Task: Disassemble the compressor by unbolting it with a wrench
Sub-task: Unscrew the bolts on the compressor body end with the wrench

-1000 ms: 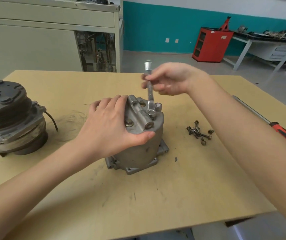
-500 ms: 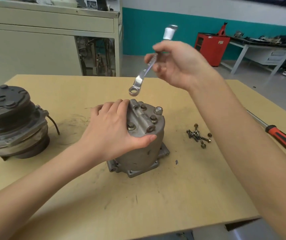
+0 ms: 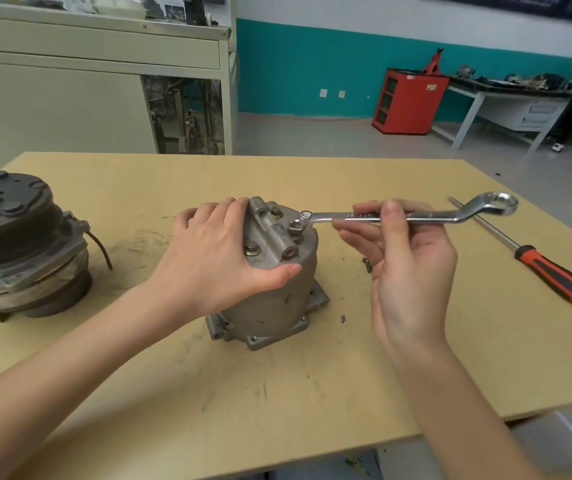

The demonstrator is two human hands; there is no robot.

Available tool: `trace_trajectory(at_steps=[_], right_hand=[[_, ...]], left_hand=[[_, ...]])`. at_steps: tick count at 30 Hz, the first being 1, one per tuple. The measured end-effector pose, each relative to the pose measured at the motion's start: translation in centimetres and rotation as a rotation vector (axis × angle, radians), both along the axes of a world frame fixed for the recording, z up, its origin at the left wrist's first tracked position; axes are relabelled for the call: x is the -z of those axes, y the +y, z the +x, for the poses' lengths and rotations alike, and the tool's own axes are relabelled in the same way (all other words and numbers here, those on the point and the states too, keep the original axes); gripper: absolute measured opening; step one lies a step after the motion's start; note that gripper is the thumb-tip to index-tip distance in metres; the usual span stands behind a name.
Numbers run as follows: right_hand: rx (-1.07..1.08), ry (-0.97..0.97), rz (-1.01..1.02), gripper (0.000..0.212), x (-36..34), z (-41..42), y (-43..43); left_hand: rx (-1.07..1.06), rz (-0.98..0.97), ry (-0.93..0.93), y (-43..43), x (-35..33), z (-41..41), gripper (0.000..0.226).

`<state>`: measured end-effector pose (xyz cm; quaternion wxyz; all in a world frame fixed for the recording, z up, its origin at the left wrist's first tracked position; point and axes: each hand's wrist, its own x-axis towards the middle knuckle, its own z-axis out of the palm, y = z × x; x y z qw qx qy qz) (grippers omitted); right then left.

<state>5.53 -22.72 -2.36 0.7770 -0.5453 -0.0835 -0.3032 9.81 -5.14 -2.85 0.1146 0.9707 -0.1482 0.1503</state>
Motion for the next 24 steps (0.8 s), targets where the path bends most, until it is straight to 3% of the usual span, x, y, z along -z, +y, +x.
trace_trajectory(at_steps=[6, 9, 12, 14, 17, 19, 24], right_hand=[[0.022, 0.005, -0.04, 0.016, 1.2, -0.4, -0.1], [0.017, 0.016, -0.099, 0.033, -1.1, 1.2, -1.3], [-0.078, -0.052, -0.226, 0.034, -4.4, 2.8, -2.4], [-0.117, -0.039, -0.456, 0.029, -5.2, 3.3, -2.6], [-0.019, 0.069, -1.109, 0.017, -3.9, 3.8, -1.8], [0.009, 0.176, -1.372, 0.021, -2.5, 4.0, -1.4], [-0.013, 0.182, -1.306, 0.01, -2.2, 3.9, -1.1]], left_hand=[[-0.001, -0.006, -0.016, 0.0, 0.2, 0.1, 0.119], [0.002, -0.011, -0.012, 0.1, 0.1, 0.0, 0.119], [0.001, 0.003, -0.01, 0.1, 0.0, -0.1, 0.121], [-0.001, 0.002, -0.008, 0.1, -0.1, 0.0, 0.121], [-0.003, 0.008, -0.017, 0.0, 0.0, 0.0, 0.118], [-0.005, 0.012, -0.023, 0.0, 0.0, -0.1, 0.118], [-0.004, 0.011, -0.019, -0.1, 0.1, 0.0, 0.12]])
